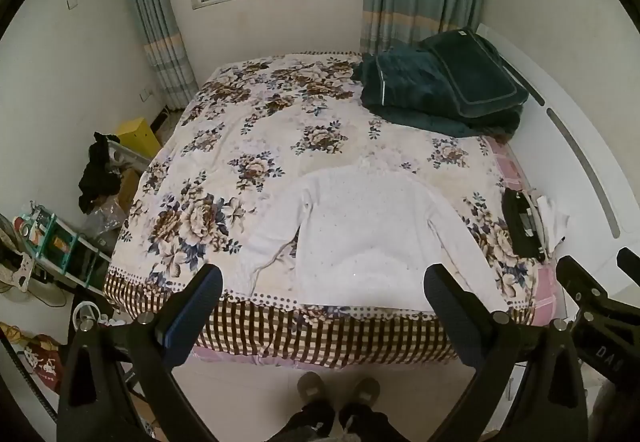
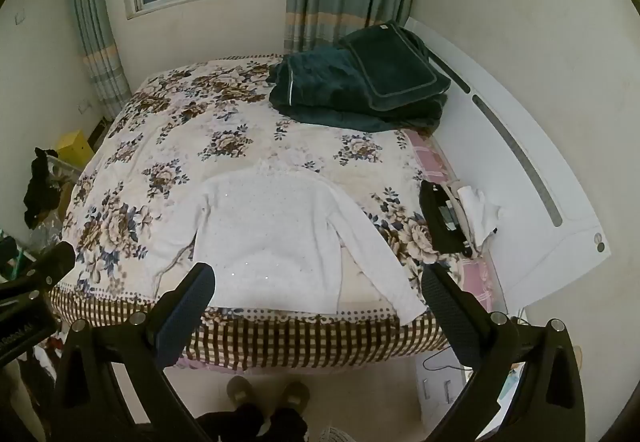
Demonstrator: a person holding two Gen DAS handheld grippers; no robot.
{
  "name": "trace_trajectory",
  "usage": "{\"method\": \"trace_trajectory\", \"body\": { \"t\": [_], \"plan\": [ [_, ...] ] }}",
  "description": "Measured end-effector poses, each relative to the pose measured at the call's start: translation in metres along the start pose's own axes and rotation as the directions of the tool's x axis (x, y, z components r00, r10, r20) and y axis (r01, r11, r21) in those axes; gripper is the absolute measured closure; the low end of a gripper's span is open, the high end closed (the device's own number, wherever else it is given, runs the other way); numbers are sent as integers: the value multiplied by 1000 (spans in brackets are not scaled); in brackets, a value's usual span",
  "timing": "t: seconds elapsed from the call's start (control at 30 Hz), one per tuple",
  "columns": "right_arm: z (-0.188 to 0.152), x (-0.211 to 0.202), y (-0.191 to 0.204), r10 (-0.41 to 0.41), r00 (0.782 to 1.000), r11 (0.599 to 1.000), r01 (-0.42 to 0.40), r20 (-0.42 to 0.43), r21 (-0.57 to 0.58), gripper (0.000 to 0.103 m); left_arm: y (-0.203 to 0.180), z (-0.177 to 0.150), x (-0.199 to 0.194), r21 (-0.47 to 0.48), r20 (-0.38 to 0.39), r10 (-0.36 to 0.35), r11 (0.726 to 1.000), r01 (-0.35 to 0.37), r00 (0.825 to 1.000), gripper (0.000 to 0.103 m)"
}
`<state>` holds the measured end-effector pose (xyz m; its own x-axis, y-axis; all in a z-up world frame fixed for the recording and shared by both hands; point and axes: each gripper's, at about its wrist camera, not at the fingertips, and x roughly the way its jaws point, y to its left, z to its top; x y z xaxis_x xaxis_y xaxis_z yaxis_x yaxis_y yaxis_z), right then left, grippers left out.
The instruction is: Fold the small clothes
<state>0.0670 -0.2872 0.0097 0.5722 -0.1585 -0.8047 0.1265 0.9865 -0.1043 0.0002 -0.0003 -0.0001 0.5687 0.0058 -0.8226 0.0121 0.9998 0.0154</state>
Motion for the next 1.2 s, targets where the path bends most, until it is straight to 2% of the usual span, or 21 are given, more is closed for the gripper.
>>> {"method": "trace_trajectory", "body": {
  "t": [0.67, 1.2],
  "plan": [
    [2, -4, -1, 6, 1000, 1000, -6, 5, 5, 0, -5, 3, -1, 6, 14, 3, 1000, -3, 1000, 0],
    [5, -5, -1, 9, 1000, 1000, -9, 11, 4, 0, -15, 18, -7, 9, 24, 3, 1000, -4, 1000, 0]
  ]
}}
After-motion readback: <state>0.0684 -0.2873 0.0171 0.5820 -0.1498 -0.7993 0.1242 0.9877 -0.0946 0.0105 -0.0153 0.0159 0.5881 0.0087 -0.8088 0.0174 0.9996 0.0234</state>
